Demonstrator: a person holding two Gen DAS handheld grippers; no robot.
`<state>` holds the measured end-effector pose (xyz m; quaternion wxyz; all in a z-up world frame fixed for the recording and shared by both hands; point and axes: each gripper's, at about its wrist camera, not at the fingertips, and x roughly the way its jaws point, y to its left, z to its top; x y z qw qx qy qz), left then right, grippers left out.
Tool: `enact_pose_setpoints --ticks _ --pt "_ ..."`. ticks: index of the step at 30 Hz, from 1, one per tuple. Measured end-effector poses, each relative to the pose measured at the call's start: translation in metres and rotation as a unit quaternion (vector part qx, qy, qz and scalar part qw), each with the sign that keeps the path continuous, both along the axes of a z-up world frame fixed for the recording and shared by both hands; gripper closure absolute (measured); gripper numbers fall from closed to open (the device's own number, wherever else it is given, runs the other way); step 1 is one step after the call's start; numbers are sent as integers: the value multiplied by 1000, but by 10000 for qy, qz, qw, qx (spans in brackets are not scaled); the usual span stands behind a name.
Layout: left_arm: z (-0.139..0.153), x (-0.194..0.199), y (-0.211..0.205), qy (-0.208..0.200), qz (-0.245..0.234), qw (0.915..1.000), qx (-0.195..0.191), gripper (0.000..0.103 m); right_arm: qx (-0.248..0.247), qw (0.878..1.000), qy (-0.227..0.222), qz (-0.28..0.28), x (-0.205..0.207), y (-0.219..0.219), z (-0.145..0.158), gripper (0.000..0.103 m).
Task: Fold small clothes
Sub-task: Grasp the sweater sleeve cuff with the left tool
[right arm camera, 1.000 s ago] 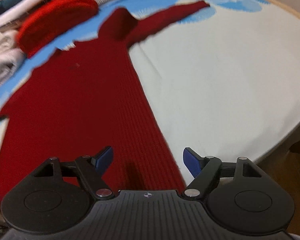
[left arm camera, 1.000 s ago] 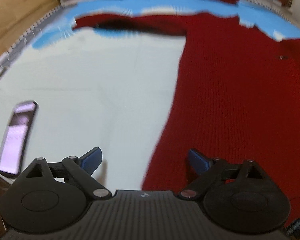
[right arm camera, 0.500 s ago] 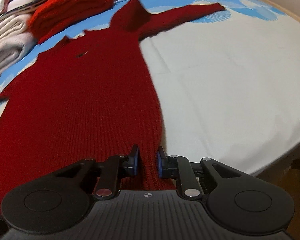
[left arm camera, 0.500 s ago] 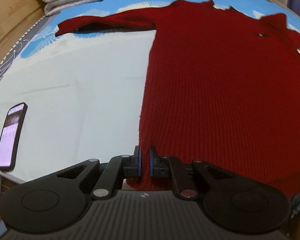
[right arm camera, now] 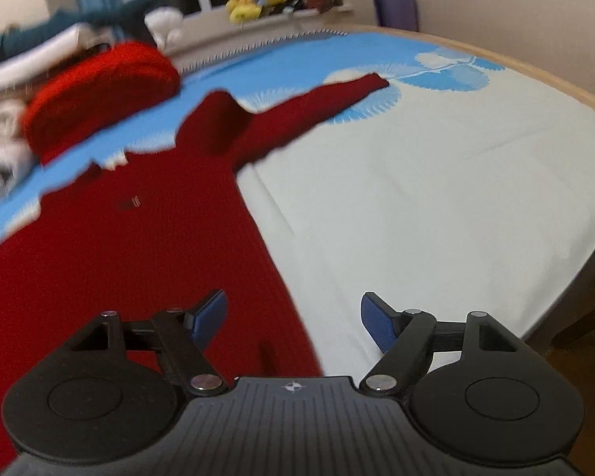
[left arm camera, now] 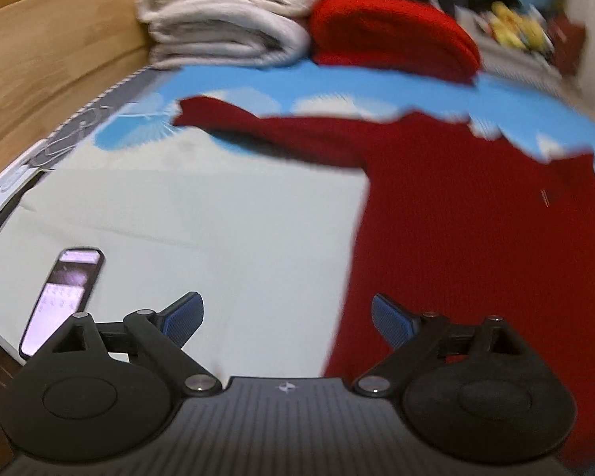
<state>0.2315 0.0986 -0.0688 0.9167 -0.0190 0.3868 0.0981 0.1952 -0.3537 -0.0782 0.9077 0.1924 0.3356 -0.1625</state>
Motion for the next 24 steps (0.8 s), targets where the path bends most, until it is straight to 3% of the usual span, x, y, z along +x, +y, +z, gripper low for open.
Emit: enact_pose_setpoints --ticks 3,4,8,12,14,16,21,24 --pt "14 38 23 -137 496 9980 -368 6 272 9995 -50 135 21 12 16 26" --pt "16 50 30 -190 681 9963 -492 1 372 9991 -65 182 33 18 20 25" --pt "21 103 68 -487 1450 9818 -1124 0 852 9961 23 249 82 35 23 24" --pt "13 160 103 -527 1861 9661 -1710 0 1063 9934 199 380 120 50 4 24" --pt "7 188 114 -554 1931 9626 -1818 0 956 9934 483 411 128 55 -2 25" --pt "-4 223 128 -489 1990 9580 -2006 0 1024 9924 475 490 134 54 -4 25" --pt "-52 287 168 -314 2567 9255 -2768 1 549 9968 472 330 146 50 -5 24" --pt "-70 309 186 -482 2764 9063 -3162 1 678 9961 529 181 151 41 -10 24"
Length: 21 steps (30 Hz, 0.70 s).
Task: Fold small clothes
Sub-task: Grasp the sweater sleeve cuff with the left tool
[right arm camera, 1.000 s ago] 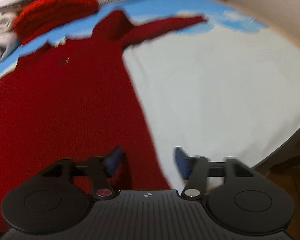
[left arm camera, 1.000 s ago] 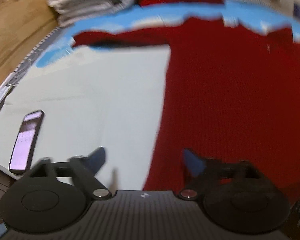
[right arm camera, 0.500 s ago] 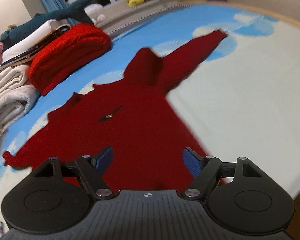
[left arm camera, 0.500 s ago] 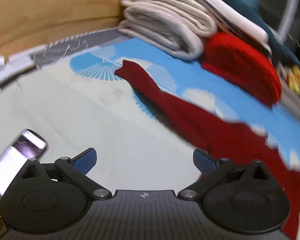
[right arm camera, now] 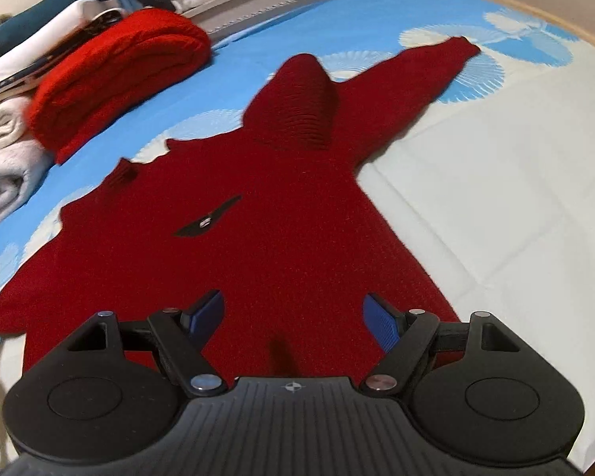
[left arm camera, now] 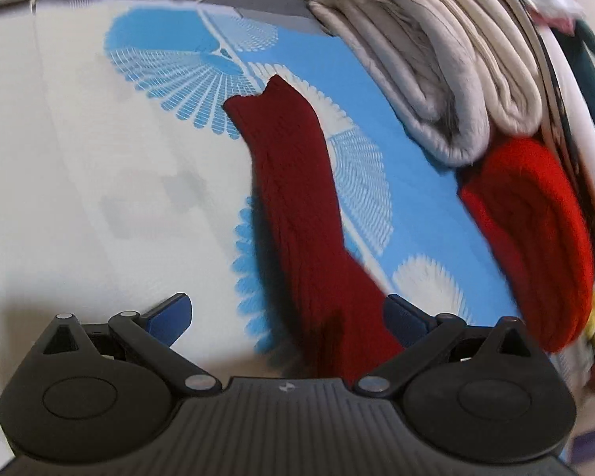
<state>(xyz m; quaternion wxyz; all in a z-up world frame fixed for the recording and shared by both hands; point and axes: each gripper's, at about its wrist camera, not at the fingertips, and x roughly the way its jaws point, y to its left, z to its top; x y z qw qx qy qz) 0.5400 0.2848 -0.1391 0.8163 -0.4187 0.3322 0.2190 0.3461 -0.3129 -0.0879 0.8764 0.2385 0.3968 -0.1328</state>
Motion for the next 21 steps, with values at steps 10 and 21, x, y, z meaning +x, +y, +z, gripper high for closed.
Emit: enact_pose_setpoints --ticks 10,21 --pt "22 33 18 245 545 9951 793 90 204 9995 210 -87 8 -6 -11 24" --pt "50 -3 76 94 706 9929 952 103 208 9997 80 -44 -3 -15 -3 24"
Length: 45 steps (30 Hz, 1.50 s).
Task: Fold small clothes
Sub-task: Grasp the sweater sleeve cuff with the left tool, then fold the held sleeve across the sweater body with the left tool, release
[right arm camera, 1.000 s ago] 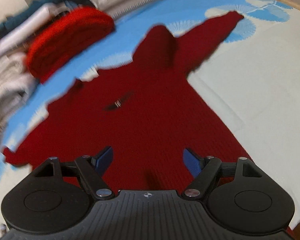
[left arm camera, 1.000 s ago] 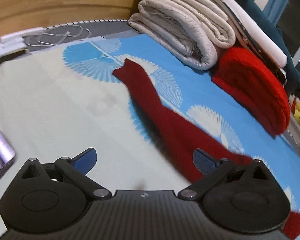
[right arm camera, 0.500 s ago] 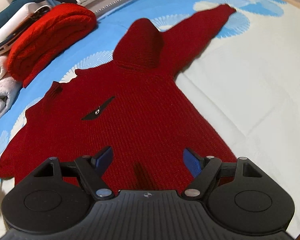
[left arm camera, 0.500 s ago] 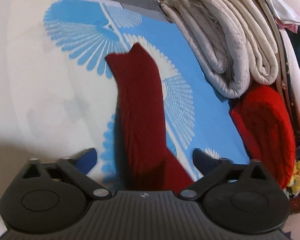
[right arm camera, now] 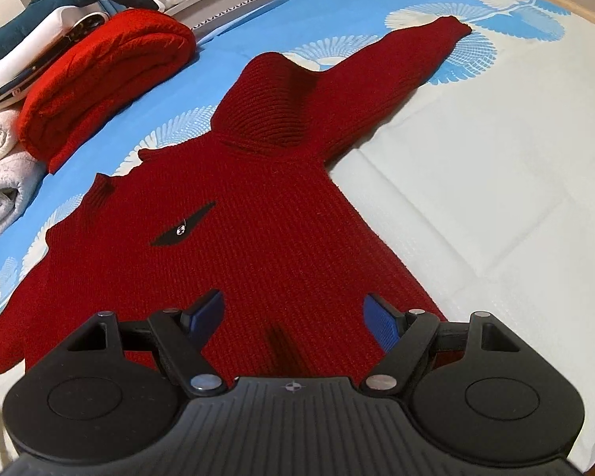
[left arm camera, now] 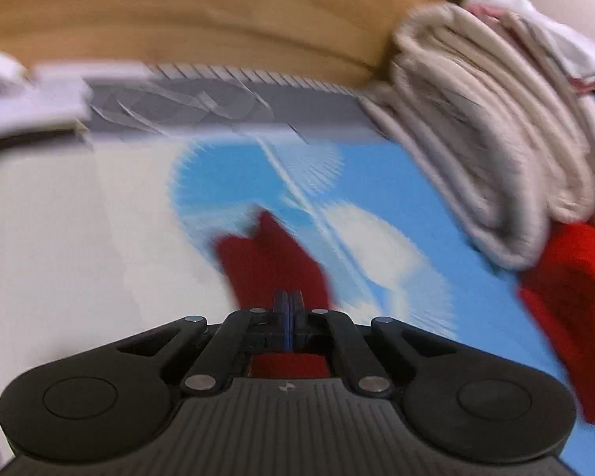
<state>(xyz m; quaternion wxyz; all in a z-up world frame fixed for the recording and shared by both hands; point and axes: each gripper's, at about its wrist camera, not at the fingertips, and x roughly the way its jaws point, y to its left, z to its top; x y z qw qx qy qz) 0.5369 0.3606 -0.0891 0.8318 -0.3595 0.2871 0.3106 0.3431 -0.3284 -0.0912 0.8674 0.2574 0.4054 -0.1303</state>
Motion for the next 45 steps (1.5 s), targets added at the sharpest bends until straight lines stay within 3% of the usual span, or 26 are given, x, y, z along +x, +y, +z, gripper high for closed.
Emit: enact_pose_setpoints --ticks 1,3,4,5,7,13,16,18,19,20,21,23,26,28,30,32,34,36,38,39,40,41,43,45 --pt "-1 0 -2 -64 -101 9997 -219 103 31 10000 -19 12 0 0 1 24" --pt "0 -1 -13 -155 -212 9990 -371 93 70 9999 -73 49 -2 0 4 24" --pt "-2 -2 -19 -183 -325 9983 -439 73 63 9999 -93 85 -3 0 5 24" --pt "-4 -4 -26 -162 -459 9973 -549 41 40 9999 -98 109 -3 -1 5 24" --pt "-11 -7 -41 -99 -507 9963 -690 15 21 9998 -96 145 -5 -3 5 24" --pt "-46 -15 -49 108 -373 9943 -995 14 98 9999 -78 84 -9 -6 5 24" --pt "-68 -14 -36 36 -287 9899 -1389 14 38 9999 -79 75 -9 -5 5 24" --pt "-69 -12 -32 -118 -412 9900 -1344 15 34 10000 -48 64 -8 -5 3 24" --pt "-68 -9 -31 -132 -522 9898 -1321 31 26 10000 -17 68 -6 -4 1 24" --pt "-68 -4 -30 -102 -581 9897 -1306 67 -5 10000 22 77 -5 -3 0 24" --pt "-69 0 -30 -13 -551 9902 -1283 83 -41 9999 48 97 -3 -2 -1 24" --pt "-67 1 -31 125 -294 9915 -1262 89 -88 9998 71 149 0 3 -1 24" --pt "-49 6 -51 262 -178 9967 -753 90 -115 9997 34 216 1 7 1 24" --pt "-23 17 -80 370 -505 9980 -21 90 -130 9995 26 269 1 10 3 24" --pt "10 31 -126 277 -1134 9909 672 90 -117 9993 39 347 2 12 3 24" --pt "40 41 -186 62 -1925 9732 1259 90 -108 9991 30 397 3 15 5 24" --pt "61 43 -264 -130 -2909 9377 1895 90 -157 9990 -4 413 3 18 7 24" --pt "65 33 -348 -234 -4050 8808 2444 90 -229 9990 -4 383 3 19 8 24" --pt "46 16 -425 -44 -5337 8006 2724 81 -188 9991 -23 378 2 18 10 25" --pt "31 5 -454 130 -5754 7655 2877 73 -153 9992 -39 381 2 17 11 25" --pt "14 -7 -473 295 -5892 7447 3122 47 -133 9992 -61 372 1 15 12 24" --pt "0 -18 -482 375 -5827 7367 3410 27 -125 9992 -73 361 0 13 13 24" --pt "-20 -34 -477 459 -5682 7296 3777 18 -111 9993 -76 338 -4 6 15 24" --pt "-29 -40 -448 615 -5664 7399 3576 18 -61 9994 -97 317 -9 0 16 24"
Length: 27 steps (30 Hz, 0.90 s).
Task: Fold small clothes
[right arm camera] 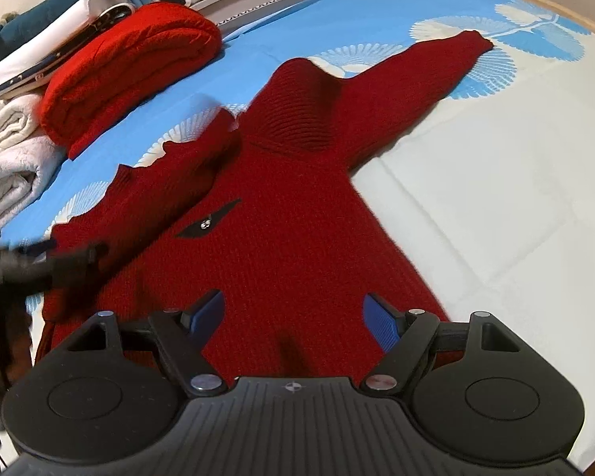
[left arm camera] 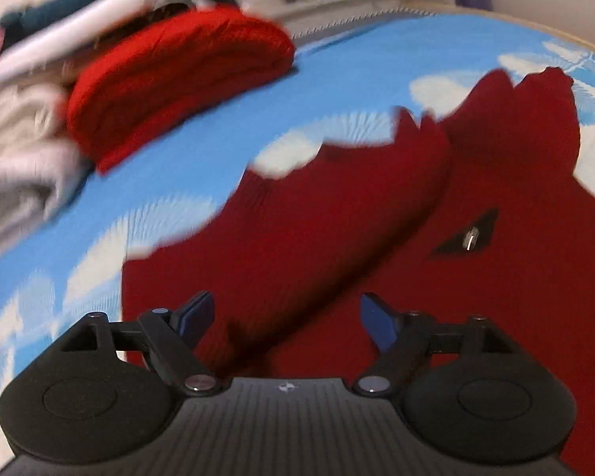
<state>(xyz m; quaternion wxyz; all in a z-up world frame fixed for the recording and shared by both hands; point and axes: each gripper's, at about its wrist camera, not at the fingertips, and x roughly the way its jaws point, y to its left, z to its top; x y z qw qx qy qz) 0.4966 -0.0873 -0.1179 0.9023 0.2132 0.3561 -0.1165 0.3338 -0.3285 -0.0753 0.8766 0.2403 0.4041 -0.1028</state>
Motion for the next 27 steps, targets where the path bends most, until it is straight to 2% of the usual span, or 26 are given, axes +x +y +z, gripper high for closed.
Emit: enact_pose_setpoints --ticks 2,4,5,7,9,13,16,21,22,23,24,27 --pt "-4 2 38 41 483 9988 -30 13 68 9999 -11 -78 -3 -7 1 24" --pt "-9 8 80 91 1142 9933 -175 13 169 9996 -11 -208 -5 -14 1 24" --pt "-11 11 101 194 1459 9884 -382 13 229 9994 3 -276 -5 -17 0 24" --pt "-13 22 137 492 1794 9777 -970 13 323 9989 47 -336 -5 -20 -2 24" --pt "-20 20 157 798 1742 9721 -1350 13 237 9990 126 -351 -4 -20 -5 24" --pt "-29 11 161 1123 1437 9752 -1253 9 -19 9977 456 -492 2 -26 -20 24" --pt "-34 8 173 1378 1416 9682 -1534 8 -40 9955 722 -620 6 -35 -33 24" --pt "-31 -17 171 1324 1385 9681 -1617 9 107 9926 912 -801 9 -52 -48 23" --pt "-31 -22 170 1154 1341 9715 -1576 30 106 9927 898 -800 10 -54 -50 22" --pt "-29 -31 165 831 1185 9781 -1496 72 38 9933 877 -747 13 -55 -52 20" --pt "-29 -36 160 665 1000 9825 -1425 78 -79 9941 860 -661 17 -54 -53 19" --pt "-30 -46 137 288 1037 9907 -828 87 -654 9947 787 -88 28 -37 -56 24"
